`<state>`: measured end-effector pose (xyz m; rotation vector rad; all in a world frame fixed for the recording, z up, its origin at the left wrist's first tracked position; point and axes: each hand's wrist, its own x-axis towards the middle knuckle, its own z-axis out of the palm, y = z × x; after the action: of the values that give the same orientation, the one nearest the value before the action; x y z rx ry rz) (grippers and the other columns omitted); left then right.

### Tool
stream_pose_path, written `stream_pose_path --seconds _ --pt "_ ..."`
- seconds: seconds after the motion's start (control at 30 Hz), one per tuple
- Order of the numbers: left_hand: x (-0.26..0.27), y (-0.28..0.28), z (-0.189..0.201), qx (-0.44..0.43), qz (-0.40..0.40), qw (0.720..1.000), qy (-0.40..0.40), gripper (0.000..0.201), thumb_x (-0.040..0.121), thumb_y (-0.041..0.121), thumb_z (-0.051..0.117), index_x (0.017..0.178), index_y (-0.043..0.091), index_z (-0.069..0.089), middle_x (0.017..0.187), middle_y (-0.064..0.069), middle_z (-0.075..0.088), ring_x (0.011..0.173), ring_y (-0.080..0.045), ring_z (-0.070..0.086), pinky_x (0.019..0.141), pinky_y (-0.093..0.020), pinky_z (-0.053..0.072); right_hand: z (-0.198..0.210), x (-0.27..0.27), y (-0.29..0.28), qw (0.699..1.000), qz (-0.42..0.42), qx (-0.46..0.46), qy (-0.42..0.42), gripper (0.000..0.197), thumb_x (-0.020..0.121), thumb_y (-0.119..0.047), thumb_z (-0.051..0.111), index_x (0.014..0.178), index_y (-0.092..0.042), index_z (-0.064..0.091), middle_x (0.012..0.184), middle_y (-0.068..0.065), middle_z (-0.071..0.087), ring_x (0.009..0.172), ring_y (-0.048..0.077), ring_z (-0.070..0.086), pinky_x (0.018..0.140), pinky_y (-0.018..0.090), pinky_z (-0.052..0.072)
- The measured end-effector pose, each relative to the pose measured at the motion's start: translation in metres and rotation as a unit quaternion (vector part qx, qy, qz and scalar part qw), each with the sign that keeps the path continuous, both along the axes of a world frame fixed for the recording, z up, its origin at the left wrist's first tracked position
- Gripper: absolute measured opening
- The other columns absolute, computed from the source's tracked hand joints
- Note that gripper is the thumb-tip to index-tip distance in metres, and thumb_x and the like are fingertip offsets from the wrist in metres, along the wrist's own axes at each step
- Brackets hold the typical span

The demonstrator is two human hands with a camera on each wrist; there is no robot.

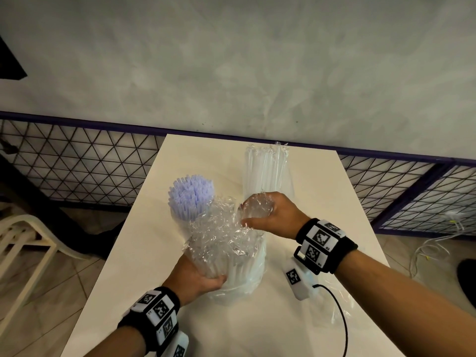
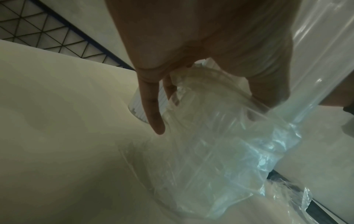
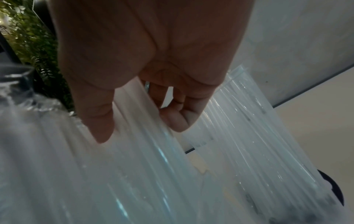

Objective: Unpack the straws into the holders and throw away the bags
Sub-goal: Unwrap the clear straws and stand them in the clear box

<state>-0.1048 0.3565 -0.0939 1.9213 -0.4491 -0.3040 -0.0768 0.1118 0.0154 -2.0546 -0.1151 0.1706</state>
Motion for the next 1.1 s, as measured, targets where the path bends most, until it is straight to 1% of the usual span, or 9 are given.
stream_pose_path --seconds 0.2,0.37,0.53,0.63,0.7,0.77,0.9,1.0,1.1 --pt "0.0 -0.002 0.002 0.005 0.004 1.0 -0.008 0.055 0.058 0.04 0.083 0.106 0.02 0.063 0.092 0.025 0.068 0.099 0.005 0.062 0.09 0.0 0.033 0.01 -0.002 -0.001 0.999 -0.016 -0.032 -0.017 0.032 0.07 -0.042 0.084 0.093 -0.022 0.073 0.096 -0.002 0.076 0.092 0.014 0.072 0.092 0.044 0.056" --pt "0.0 -0.001 0.0 -0.002 0.008 1.0 0.007 0.055 0.058 0.038 0.083 0.105 0.017 0.063 0.094 0.014 0.071 0.098 0.003 0.064 0.09 -0.002 0.035 0.041 -0.001 -0.001 0.998 -0.049 -0.01 -0.046 0.019 0.075 -0.027 0.086 0.086 -0.02 0.072 0.085 -0.002 0.075 0.079 0.012 0.072 0.076 0.03 0.057" --pt "-0.002 0.001 0.002 -0.007 0.009 0.998 0.062 0.036 0.06 0.029 0.086 0.086 0.013 0.064 0.081 0.009 0.072 0.086 0.002 0.067 0.081 -0.004 0.043 0.105 0.003 -0.008 0.992 -0.087 0.016 -0.089 0.019 0.075 -0.019 0.086 0.084 -0.023 0.07 0.077 -0.006 0.073 0.068 0.004 0.069 0.061 0.02 0.054" --pt "-0.003 0.001 0.005 -0.018 0.007 0.997 0.069 0.044 0.056 0.036 0.084 0.092 0.018 0.067 0.085 0.011 0.073 0.087 0.002 0.068 0.08 -0.005 0.044 0.148 0.008 -0.018 0.983 -0.108 0.038 -0.145 0.017 0.077 -0.014 0.084 0.079 -0.02 0.069 0.069 -0.005 0.069 0.062 0.013 0.064 0.048 0.024 0.049" --pt "-0.003 0.001 0.005 -0.02 0.012 0.997 0.077 0.045 0.053 0.041 0.083 0.087 0.016 0.067 0.083 0.012 0.073 0.084 0.0 0.068 0.079 -0.006 0.045 0.17 0.014 -0.025 0.97 -0.136 0.067 -0.19 0.019 0.076 -0.012 0.083 0.078 -0.019 0.066 0.072 -0.004 0.07 0.065 0.016 0.065 0.048 0.026 0.047" --pt "-0.004 0.001 0.005 -0.021 0.013 0.997 0.079 0.05 0.053 0.042 0.083 0.093 0.016 0.067 0.087 0.01 0.074 0.087 -0.001 0.068 0.08 -0.007 0.046 0.183 0.024 -0.034 0.955 -0.17 0.095 -0.223 0.029 0.077 -0.009 0.083 0.084 -0.021 0.057 0.081 -0.002 0.069 0.071 0.018 0.066 0.049 0.027 0.048" --pt "-0.003 0.001 0.005 -0.015 0.016 0.996 0.083 0.052 0.052 0.042 0.083 0.095 0.017 0.067 0.087 0.008 0.074 0.086 -0.001 0.069 0.079 -0.01 0.047 0.181 0.058 -0.05 0.955 -0.198 0.054 -0.215 0.029 0.076 -0.016 0.084 0.089 -0.019 0.058 0.086 0.002 0.068 0.067 0.013 0.066 0.049 0.025 0.049" --pt "-0.003 0.0 0.006 -0.019 0.026 0.996 0.088 0.054 0.051 0.042 0.083 0.097 0.018 0.067 0.087 0.008 0.074 0.086 -0.002 0.069 0.08 -0.009 0.047 0.153 0.086 -0.063 0.961 -0.221 0.001 -0.164 0.032 0.072 -0.024 0.087 0.094 -0.01 0.068 0.085 0.004 0.071 0.069 0.016 0.07 0.048 0.024 0.049" --pt "-0.004 -0.001 0.01 -0.025 0.027 0.994 0.098 0.052 0.051 0.04 0.083 0.095 0.018 0.067 0.082 0.01 0.074 0.082 0.0 0.068 0.078 -0.006 0.046 0.116 0.102 -0.066 0.965 -0.244 -0.031 -0.09 0.036 0.072 -0.026 0.088 0.098 -0.012 0.068 0.091 0.003 0.072 0.081 0.02 0.073 0.052 0.024 0.054"
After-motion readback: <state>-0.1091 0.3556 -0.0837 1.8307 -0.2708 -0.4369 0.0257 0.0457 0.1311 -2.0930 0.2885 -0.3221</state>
